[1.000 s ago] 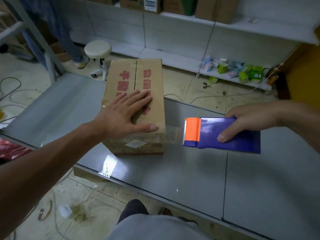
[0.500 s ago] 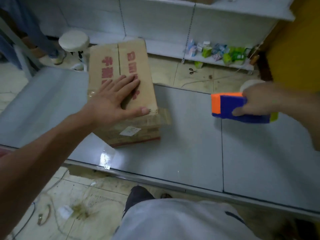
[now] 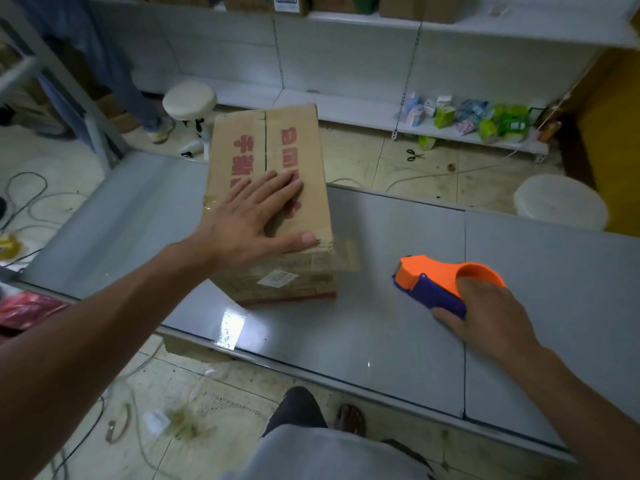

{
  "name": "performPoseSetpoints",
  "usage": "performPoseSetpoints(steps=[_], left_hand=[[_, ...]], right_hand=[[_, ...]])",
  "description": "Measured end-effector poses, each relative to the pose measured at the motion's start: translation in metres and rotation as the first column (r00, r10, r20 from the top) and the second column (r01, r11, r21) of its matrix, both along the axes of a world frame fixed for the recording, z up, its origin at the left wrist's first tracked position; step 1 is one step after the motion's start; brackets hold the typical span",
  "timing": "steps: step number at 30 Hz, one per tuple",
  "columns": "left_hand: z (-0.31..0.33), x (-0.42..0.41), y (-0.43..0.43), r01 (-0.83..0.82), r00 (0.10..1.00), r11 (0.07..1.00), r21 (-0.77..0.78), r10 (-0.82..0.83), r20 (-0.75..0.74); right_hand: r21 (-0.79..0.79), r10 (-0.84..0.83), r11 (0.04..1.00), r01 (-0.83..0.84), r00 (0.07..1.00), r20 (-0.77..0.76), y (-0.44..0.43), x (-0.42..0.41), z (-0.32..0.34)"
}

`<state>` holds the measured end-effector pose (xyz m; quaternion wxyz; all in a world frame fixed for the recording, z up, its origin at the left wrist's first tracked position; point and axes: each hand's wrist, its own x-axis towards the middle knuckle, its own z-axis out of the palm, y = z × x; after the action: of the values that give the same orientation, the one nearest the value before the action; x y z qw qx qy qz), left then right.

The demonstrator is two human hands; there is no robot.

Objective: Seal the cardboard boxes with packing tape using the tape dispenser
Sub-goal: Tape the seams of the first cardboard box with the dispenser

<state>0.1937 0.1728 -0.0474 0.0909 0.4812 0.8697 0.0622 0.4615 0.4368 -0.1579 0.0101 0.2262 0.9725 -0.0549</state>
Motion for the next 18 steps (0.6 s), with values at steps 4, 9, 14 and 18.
performPoseSetpoints(steps=[4, 9, 14, 18], left_hand=[[0.000, 0.001, 0.000, -0.021, 0.997, 0.997, 0.072, 0.016, 0.074], [0.010, -0.001, -0.006, -0.246, 0.895, 0.904, 0.349, 0.074, 0.440], [0.029, -0.004, -0.014, -0.200, 0.894, 0.883, 0.425, -0.013, 0.448], [0.044, -0.011, -0.037, -0.007, 0.968, 0.959, 0.284, -0.065, 0.244]], right_hand=[[-0.077, -0.021, 0.997, 0.021, 1.000, 0.003, 0.004, 0.001, 0.005], [-0.149, -0.152, 0.983, 0.109, 0.938, -0.313, -0.015, -0.014, 0.057], [-0.104, 0.211, 0.929, -0.355, 0.741, -0.638, -0.096, -0.089, 0.115], [-0.048, 0.460, 0.837, -0.545, 0.748, -0.479, -0.119, -0.134, 0.125]])
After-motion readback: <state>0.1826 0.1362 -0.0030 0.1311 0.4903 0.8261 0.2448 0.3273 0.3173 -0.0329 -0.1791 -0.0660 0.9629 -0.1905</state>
